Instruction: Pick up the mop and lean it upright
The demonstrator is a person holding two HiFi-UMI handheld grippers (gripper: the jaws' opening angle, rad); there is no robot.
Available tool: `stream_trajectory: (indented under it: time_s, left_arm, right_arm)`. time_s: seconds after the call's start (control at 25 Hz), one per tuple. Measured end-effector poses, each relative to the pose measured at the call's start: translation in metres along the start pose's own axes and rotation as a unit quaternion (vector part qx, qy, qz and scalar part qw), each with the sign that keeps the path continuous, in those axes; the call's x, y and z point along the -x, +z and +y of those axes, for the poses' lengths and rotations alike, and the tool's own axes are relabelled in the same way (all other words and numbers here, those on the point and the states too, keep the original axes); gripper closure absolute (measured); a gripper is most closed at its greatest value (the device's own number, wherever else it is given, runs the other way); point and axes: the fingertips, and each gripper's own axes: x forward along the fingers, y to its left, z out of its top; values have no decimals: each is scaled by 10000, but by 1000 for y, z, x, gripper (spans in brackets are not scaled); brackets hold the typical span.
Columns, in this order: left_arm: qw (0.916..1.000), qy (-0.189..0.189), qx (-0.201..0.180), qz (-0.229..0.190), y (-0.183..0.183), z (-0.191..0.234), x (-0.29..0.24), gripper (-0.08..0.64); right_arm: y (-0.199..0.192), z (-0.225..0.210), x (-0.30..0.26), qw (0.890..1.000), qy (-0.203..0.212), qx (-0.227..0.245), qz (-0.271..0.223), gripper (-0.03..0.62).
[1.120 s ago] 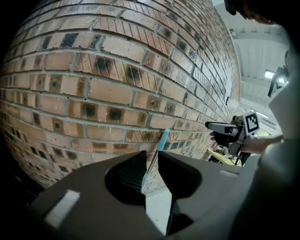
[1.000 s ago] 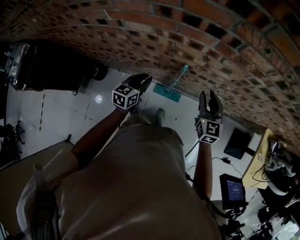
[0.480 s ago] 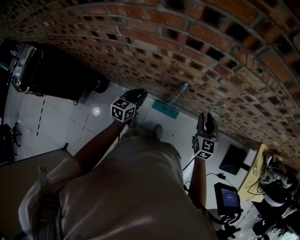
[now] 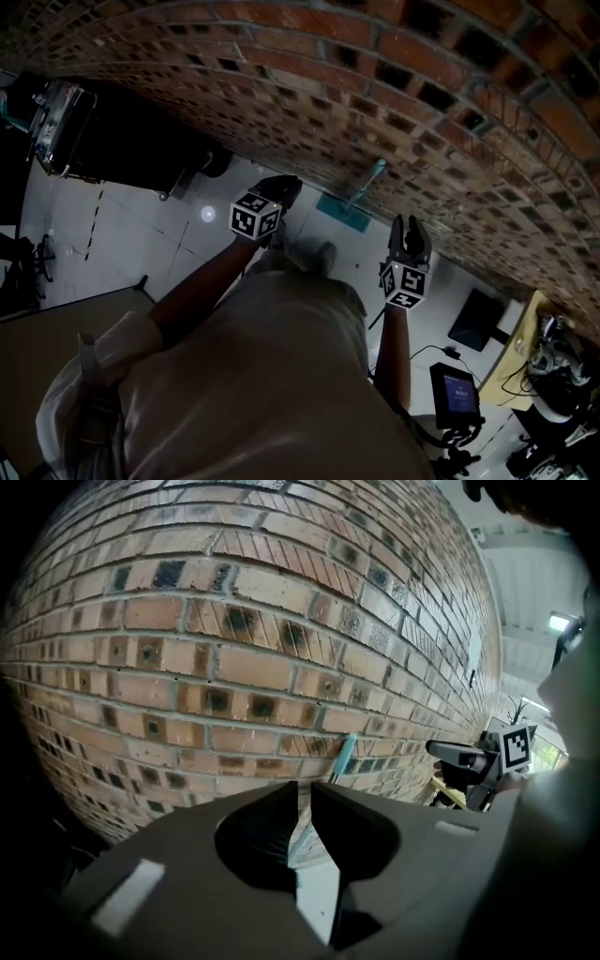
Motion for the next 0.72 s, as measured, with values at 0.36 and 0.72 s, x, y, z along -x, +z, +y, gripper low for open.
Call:
stream_trajectory:
  time_s: [0.36,0.72]
  left_arm:
    - [9993,115,-68,335,-19,-10,8,460]
    - [9992,-55,-45,399,-33,-7,22,453]
  right_arm:
    - [-35,8,-18,9991,273,-330,-27,511]
    - [-9,28,-23,9982,521,-147,-259,545]
